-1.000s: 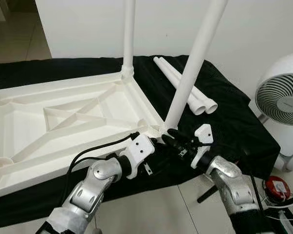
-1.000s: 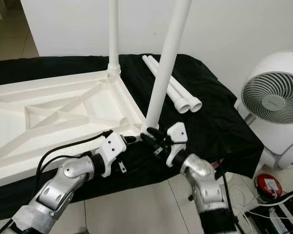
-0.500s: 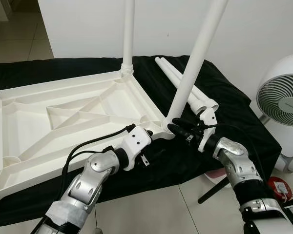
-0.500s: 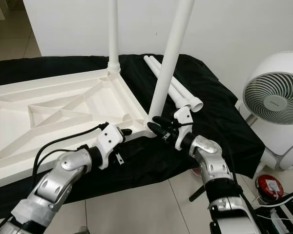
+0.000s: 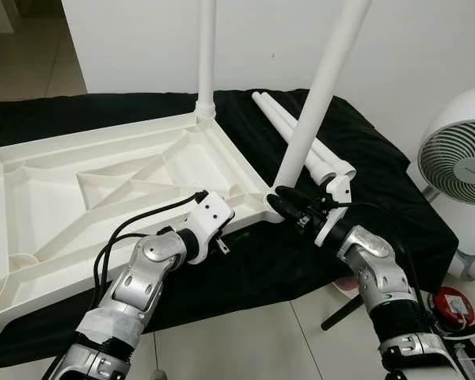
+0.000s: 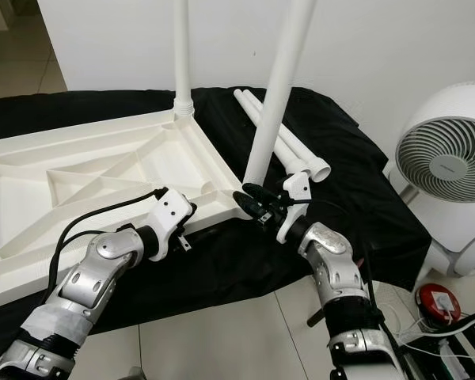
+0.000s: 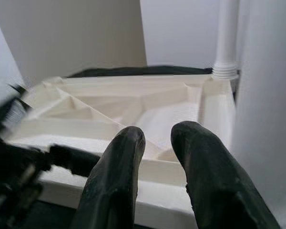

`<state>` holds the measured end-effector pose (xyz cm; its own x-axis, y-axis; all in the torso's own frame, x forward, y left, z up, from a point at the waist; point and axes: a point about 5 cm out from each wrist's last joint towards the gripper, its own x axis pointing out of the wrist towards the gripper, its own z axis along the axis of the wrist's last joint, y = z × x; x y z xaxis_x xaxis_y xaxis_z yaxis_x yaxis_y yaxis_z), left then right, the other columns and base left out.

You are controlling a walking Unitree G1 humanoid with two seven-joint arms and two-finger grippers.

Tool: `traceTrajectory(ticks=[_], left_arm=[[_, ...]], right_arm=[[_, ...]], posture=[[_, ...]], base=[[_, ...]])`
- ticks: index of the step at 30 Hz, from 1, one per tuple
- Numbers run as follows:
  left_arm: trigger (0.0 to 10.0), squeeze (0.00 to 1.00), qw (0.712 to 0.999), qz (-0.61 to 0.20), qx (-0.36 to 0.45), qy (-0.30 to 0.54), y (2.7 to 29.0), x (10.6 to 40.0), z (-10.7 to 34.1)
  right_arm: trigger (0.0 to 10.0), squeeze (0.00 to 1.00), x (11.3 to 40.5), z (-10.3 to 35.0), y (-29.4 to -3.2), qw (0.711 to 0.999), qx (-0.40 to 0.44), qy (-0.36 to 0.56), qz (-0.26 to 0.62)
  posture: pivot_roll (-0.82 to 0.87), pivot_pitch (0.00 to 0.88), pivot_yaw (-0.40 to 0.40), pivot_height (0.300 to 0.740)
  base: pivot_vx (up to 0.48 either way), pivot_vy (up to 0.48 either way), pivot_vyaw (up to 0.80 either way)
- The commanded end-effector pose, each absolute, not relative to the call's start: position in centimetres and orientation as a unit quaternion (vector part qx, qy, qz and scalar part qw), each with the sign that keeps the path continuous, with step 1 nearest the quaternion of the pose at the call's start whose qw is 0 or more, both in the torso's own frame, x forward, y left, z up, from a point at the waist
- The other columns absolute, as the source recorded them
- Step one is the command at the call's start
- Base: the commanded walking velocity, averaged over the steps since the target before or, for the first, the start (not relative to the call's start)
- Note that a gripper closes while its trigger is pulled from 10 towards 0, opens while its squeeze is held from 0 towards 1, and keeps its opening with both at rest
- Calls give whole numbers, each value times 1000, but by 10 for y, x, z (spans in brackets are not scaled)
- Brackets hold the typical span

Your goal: Building children table

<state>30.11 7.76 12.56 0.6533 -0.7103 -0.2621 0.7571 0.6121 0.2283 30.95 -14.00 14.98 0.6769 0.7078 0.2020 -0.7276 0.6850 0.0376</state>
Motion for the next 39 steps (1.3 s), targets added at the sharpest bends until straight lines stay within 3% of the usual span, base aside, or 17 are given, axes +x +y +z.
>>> traceTrajectory(ticks=[1, 5, 7, 8, 9, 11, 39], left_arm=[[10000, 0, 945, -267, 172, 74, 91, 314, 124], [10000, 0, 949, -250, 171, 83, 94, 317, 123], [9529, 0, 952, -243, 165, 85, 96, 319, 123], [4510, 0, 957, -224, 159, 91, 101, 322, 124], [4510, 0, 957, -224, 159, 91, 101, 322, 124], [0, 0, 966, -185, 148, 105, 112, 328, 124], [0, 0, 978, -129, 133, 99, 115, 352, 125]], right_arm=[[10000, 0, 304, 155, -141, 918, 75, -101, 376], [10000, 0, 299, 158, -138, 919, 87, -111, 368], [10000, 0, 296, 160, -136, 920, 94, -116, 362], [10000, 0, 291, 163, -134, 923, 109, -122, 349], [10000, 0, 291, 163, -134, 923, 109, -122, 349], [10000, 0, 284, 167, -133, 927, 131, -133, 324], [10000, 0, 280, 180, -110, 938, 186, -145, 254]], posture=[[-5, 0, -45, 740], [-7, 0, -44, 740], [-6, 0, -44, 740], [-7, 0, -41, 740], [-7, 0, -41, 740], [-10, 0, -38, 740], [-46, 0, -46, 740]], base=[[0, 0, 0], [0, 0, 0], [0, 0, 0], [0, 0, 0], [0, 0, 0], [0, 0, 0], [0, 0, 0]])
